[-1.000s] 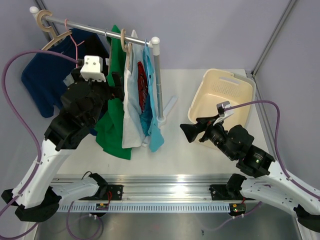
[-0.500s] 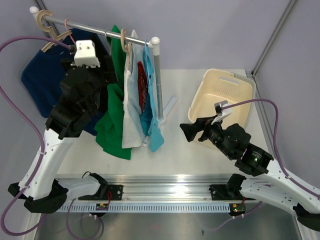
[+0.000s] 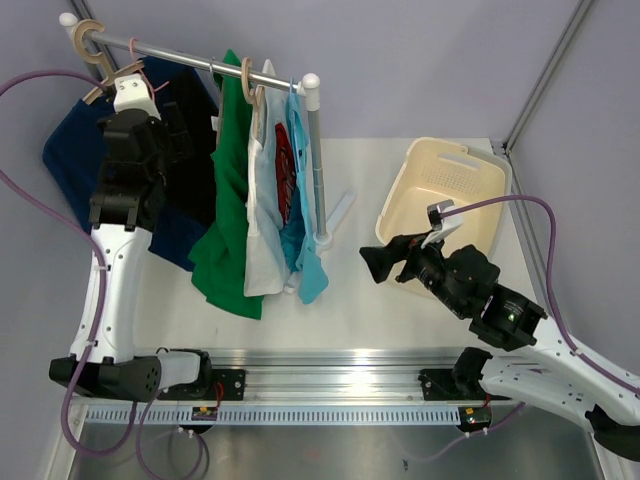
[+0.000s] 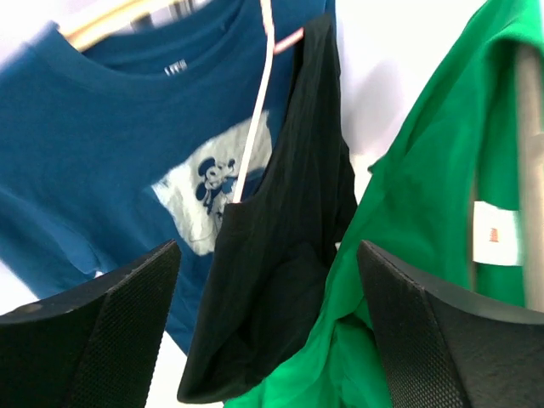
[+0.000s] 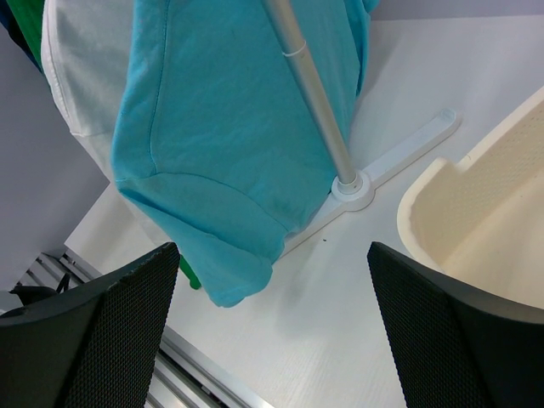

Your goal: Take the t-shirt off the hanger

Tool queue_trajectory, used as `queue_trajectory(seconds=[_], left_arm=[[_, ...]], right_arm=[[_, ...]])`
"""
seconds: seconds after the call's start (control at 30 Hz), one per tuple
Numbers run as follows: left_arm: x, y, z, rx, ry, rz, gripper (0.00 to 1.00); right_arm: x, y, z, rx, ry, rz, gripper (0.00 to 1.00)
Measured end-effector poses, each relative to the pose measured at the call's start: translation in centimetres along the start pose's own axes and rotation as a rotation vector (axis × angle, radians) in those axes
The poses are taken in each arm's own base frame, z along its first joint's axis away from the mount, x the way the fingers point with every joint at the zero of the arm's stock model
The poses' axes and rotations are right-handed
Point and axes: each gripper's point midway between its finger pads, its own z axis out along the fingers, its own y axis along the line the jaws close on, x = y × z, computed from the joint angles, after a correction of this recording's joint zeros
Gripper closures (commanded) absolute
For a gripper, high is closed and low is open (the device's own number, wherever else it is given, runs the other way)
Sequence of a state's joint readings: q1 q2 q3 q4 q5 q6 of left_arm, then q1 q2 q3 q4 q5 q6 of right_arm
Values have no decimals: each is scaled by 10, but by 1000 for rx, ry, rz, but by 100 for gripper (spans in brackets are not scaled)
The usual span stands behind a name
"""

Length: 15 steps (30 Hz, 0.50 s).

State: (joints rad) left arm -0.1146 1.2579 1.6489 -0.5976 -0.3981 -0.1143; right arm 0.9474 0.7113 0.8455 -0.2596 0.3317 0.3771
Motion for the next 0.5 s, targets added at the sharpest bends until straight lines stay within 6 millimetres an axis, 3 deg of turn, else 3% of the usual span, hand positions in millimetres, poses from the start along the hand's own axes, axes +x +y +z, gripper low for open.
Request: queue_trajectory(seconds=[0.23,0.33,0.5], left_arm=[[33,15,35,-9,108,-10,33],[42,12,45,7,137,-8,47],[50,8,51,35,161,-3,55]], right_arm=[[5,0,6,12,23,-9,1],[8,0,10,20,40,-15,0],[12,-2,9,27,55,-20,1]])
